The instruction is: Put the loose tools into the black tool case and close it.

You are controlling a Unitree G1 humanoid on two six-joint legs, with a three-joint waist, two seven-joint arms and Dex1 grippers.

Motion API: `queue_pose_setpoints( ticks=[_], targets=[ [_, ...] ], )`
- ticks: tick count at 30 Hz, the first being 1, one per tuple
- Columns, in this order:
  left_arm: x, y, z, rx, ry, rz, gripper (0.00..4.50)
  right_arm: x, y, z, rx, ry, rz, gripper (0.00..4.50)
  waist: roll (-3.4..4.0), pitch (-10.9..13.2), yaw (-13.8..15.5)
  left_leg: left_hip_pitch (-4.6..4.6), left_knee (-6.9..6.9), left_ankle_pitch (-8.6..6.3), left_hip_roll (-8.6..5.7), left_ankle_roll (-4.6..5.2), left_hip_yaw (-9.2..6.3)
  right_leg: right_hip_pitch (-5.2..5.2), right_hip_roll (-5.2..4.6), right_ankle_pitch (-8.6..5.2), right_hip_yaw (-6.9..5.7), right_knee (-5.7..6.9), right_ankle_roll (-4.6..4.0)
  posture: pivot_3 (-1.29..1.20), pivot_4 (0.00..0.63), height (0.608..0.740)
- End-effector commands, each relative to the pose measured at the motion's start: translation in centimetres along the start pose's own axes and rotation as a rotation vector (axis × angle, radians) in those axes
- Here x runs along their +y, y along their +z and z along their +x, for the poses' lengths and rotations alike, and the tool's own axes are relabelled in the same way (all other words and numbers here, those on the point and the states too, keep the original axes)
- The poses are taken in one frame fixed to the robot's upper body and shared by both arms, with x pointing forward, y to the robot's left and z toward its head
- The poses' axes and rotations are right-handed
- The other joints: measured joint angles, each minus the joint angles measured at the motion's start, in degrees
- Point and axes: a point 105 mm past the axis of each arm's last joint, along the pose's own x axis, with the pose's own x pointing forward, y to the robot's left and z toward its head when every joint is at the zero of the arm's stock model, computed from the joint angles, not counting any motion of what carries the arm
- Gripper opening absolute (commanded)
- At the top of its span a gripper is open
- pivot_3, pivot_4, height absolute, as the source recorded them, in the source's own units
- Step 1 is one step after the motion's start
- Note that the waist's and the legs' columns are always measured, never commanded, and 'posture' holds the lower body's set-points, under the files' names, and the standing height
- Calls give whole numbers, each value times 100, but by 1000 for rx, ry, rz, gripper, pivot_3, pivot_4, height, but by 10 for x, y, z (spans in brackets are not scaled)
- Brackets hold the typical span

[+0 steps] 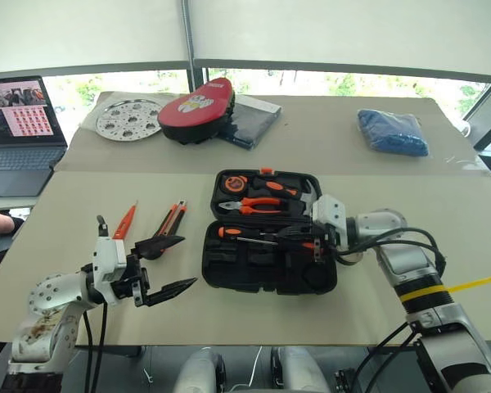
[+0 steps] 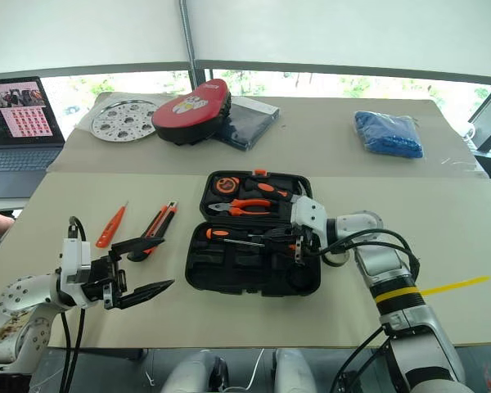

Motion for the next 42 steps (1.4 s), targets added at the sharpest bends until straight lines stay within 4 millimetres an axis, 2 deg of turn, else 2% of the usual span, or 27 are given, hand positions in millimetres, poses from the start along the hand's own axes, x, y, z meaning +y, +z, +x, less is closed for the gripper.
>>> queue_pose_setpoints(
  ticks=[1,5,8,12,14,15,18,22,24,26,27,30,34,37,39,41,42],
  targets=[
    [-1,7,-1,-8,14,39,4500,6,-10,3,39,30,-31,25,0,0,-7,1,0,0,1,0,0,1,1,0,0,1,0,0,150,740],
    [0,6,-4,1,40,34,4500,16,-20,10,78,76,-64,25,-1,-1,-8,6,0,0,1,-1,-1,4,0,-1,1,6,-2,0,150,740],
    [2,5,-6,9,67,34,4500,13,-24,16,109,60,-116,25,-5,-5,-11,18,0,0,2,1,-2,14,1,-2,0,9,-4,0,150,740],
    [2,5,-11,9,115,24,4500,1,6,19,-66,-25,-99,25,-9,-6,-56,81,-20,-11,6,15,0,67,1,-8,2,8,-13,0,150,740],
    [4,5,-23,10,178,2,4500,-6,27,3,-213,-87,-58,25,-10,-5,-53,89,-38,-12,6,16,1,65,0,-9,3,10,-20,0,150,740],
    [5,3,-31,20,216,-24,4500,-9,34,-7,-266,-115,-32,605,-6,-2,-46,87,-40,-10,10,12,-1,61,1,-12,1,13,-26,0,150,740],
    [11,-3,-66,65,388,-72,4500,-2,31,-36,-274,-131,-12,1475,3,4,-21,83,-44,-7,14,3,-3,51,-2,-17,-1,20,-34,0,150,740],
    [19,-14,-130,167,714,-84,4500,2,29,-73,-297,-257,6,2847,0,4,-3,83,-45,-26,14,16,-9,60,-21,-19,-14,3,-34,0,150,740],
    [26,-23,-171,247,947,-122,4500,11,32,-90,-367,-280,-20,3461,-2,5,-2,84,-44,-28,13,16,-9,60,-39,-20,-15,4,-34,0,150,740],
    [26,-29,-196,297,1063,-150,4500,16,30,-105,-418,-347,-44,4290,-4,6,0,88,-44,-28,12,17,-9,64,-25,-20,-17,6,-34,0,150,740],
    [25,-31,-203,313,1091,-168,4500,16,25,-110,-411,-384,-29,4471,-6,7,-1,88,-44,-28,12,17,-9,65,-12,-20,-16,5,-33,0,150,740],
    [30,-43,-218,370,1163,-253,4500,22,17,-119,-432,-401,76,4471,-10,7,5,88,-42,-30,11,20,-2,65,-12,-20,-10,4,-33,0,150,740],
    [47,-40,-205,336,1138,-340,4500,27,26,-117,-466,-378,43,4471,-25,12,36,91,-42,-29,13,17,-4,65,-13,-20,-12,7,-34,0,150,740],
    [76,-25,-166,298,1026,-444,4500,29,61,-105,-541,-339,-79,4471,-26,14,87,89,-42,-25,13,10,-8,61,-15,-20,-15,18,-34,0,150,740],
    [87,-22,-154,332,1016,-496,4500,33,73,-98,-562,-305,-121,4471,-26,14,87,89,-42,-19,13,0,-10,57,-14,-19,-15,25,-34,0,150,740],
    [108,-19,-120,357,957,-508,4500,36,94,-83,-616,-258,-150,4471,-26,15,109,93,-44,-18,13,-4,-11,57,-14,-17,-12,27,-37,0,150,740],
    [115,-19,-109,376,943,-506,4500,37,101,-78,-631,-239,-156,4471,-26,15,108,92,-45,-15,12,-11,-14,58,-12,-17,-16,28,-37,0,150,740]
  ],
)
